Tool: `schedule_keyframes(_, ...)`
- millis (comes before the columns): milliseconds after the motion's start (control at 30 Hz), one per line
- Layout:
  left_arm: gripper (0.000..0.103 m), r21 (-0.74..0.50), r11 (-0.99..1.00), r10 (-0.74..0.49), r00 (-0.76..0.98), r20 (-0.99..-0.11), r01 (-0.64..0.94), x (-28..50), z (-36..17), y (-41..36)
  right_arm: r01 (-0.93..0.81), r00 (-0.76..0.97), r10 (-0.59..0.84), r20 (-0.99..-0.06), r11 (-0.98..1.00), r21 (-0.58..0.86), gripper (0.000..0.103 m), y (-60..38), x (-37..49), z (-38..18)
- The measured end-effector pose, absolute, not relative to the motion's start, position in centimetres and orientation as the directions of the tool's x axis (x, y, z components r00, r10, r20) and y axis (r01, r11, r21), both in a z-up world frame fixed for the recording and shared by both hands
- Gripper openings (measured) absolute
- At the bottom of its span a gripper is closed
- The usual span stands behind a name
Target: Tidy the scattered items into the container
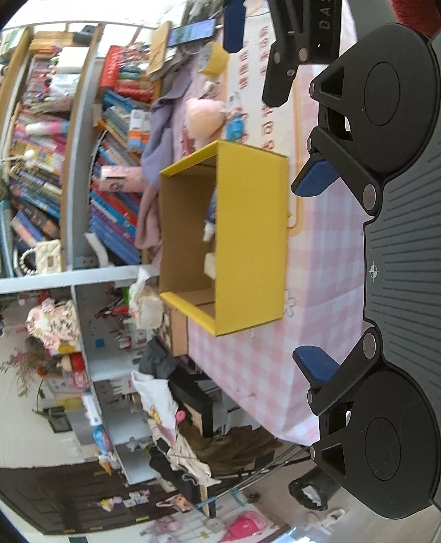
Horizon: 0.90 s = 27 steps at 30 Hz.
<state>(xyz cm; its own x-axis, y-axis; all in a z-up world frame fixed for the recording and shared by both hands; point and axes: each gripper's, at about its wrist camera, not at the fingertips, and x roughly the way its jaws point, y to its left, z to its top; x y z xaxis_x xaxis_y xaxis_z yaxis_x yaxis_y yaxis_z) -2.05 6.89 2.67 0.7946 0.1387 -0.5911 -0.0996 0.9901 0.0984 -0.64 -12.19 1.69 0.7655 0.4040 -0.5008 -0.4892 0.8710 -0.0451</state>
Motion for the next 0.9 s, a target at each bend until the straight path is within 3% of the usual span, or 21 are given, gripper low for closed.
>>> schedule_keyframes(500,0.098,0.095,0.992,0.123,0.763,-0.635,-0.081,-2.0,1.6,5.9,-0.474,0.739,0.368,-0.565,0.879,-0.048,0.097,-13.1,-0.6,0.7)
schedule_keyframes(900,0.1,0.076,0.997,0.065,0.756,-0.652,-0.02,-1.9,1.2,4.6,-0.443,0.738,0.328,-0.59,0.895,-0.056,0.098,-14.2,-1.1,0.8)
